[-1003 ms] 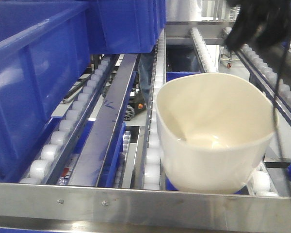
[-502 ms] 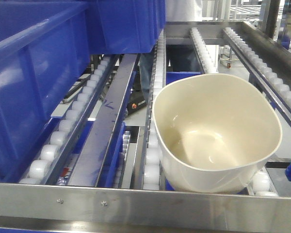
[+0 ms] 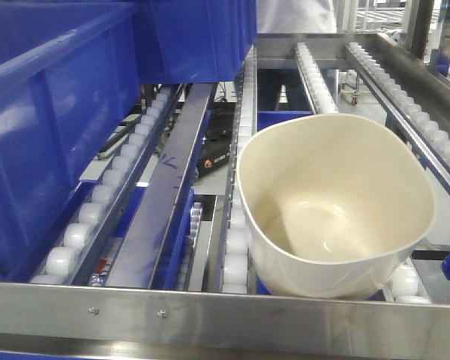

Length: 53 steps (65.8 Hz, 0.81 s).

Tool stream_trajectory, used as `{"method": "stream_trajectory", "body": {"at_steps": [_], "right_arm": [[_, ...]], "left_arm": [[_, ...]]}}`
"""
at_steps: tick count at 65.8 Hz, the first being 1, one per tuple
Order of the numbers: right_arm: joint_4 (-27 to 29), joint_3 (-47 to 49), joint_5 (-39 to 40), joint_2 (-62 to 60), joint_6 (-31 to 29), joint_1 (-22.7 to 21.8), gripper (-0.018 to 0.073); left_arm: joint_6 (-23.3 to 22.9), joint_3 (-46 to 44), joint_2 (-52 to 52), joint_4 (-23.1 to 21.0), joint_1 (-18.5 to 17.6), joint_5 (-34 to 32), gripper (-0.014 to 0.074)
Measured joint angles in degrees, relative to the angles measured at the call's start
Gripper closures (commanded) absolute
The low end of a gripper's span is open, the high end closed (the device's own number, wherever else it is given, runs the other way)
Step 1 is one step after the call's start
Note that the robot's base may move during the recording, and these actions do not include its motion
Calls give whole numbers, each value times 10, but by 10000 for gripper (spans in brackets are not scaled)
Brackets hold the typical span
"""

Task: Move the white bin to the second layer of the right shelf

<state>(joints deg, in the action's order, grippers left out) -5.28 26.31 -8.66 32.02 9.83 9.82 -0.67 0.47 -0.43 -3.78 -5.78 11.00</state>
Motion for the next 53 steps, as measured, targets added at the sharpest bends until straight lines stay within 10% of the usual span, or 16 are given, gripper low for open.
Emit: {"method": "stream_trajectory", "body": {"at_steps": [53], "right_arm": [[-22,-153,1,-169,0,-73,503]], "left_arm": [[0,0,0,0,0,0,512]]}}
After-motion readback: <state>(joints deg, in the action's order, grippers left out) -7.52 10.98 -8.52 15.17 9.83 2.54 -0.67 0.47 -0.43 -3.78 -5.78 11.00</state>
